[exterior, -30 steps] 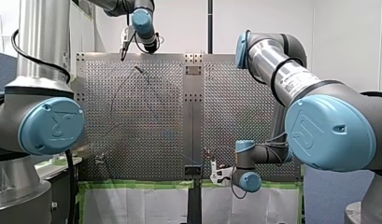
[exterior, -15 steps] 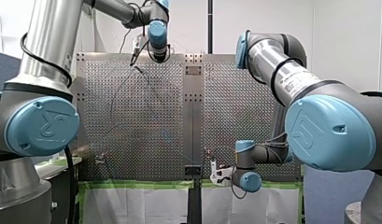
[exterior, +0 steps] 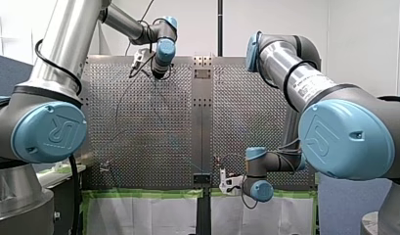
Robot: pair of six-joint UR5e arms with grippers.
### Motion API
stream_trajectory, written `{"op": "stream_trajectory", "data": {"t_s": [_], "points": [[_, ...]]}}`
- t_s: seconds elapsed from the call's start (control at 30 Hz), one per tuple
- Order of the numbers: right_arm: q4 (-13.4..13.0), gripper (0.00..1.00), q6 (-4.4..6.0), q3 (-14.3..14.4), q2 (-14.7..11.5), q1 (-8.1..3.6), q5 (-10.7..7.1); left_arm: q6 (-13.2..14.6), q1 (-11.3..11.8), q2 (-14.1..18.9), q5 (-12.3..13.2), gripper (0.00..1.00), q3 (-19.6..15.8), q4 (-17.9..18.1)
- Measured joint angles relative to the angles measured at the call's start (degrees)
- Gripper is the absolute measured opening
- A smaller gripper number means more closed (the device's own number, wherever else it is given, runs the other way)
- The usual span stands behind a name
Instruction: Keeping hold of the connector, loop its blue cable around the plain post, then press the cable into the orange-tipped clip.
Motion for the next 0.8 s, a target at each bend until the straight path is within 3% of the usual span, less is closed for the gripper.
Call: {"op": "stream_trajectory", "data": {"t_s": [0.2, 0.8], "points": [[0.0, 0.0, 0.0, 0.0, 0.0, 0.06, 0.02, 0.9, 0.0, -0.1, -2.9, 1.0, 0.0, 1.0], [-0.3, 0.0, 0.0, 0.0, 0.0, 0.16, 0.02, 0.3, 0.0, -4.3, -1.1, 1.0, 1.0, 3.5]]}}
